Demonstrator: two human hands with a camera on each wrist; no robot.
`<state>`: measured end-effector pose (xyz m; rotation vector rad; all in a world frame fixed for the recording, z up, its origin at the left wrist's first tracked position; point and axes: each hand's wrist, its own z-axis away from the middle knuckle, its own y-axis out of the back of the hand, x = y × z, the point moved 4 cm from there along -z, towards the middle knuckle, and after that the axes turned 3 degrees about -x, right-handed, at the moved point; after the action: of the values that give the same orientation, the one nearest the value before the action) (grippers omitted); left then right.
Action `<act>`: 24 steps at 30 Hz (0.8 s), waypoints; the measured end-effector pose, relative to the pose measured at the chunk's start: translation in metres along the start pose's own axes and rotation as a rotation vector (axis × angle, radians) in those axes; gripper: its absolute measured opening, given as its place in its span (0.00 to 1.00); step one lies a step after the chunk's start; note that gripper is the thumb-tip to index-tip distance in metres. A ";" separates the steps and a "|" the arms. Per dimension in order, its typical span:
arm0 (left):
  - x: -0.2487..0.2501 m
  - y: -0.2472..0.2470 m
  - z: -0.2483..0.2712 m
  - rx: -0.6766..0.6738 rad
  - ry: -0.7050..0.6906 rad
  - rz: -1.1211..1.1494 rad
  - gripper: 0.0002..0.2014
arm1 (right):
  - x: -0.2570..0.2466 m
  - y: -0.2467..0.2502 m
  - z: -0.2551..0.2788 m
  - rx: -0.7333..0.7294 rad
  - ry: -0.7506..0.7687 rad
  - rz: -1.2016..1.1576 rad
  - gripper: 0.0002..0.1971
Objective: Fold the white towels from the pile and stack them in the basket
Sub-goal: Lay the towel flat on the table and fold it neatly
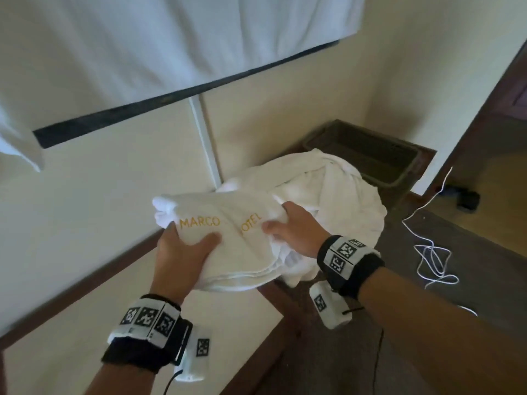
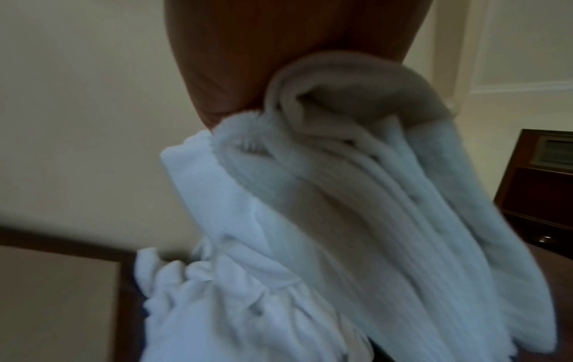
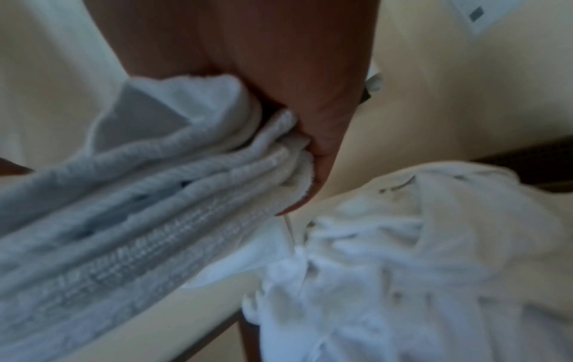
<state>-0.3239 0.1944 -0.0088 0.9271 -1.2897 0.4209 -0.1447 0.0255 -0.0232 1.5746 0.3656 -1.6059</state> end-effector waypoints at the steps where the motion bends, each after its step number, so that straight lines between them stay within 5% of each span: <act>1: 0.016 -0.022 -0.002 -0.010 -0.021 0.007 0.19 | 0.000 0.027 0.000 0.016 0.002 0.017 0.18; 5: 0.065 -0.118 -0.012 -0.051 -0.073 -0.012 0.29 | 0.016 0.133 0.006 0.115 -0.011 0.082 0.18; 11: 0.120 -0.273 -0.021 -0.223 -0.138 0.039 0.21 | 0.060 0.276 0.026 0.287 -0.071 0.172 0.18; 16: 0.143 -0.405 -0.040 -0.396 -0.140 0.044 0.26 | 0.117 0.384 0.032 0.428 -0.163 0.202 0.18; 24: 0.162 -0.591 -0.092 -0.543 -0.081 0.135 0.21 | 0.192 0.528 -0.016 0.519 -0.259 0.280 0.19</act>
<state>0.2094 -0.1170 -0.0621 0.4046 -1.4469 0.1211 0.2717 -0.3518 -0.0252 1.6652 -0.4283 -1.7326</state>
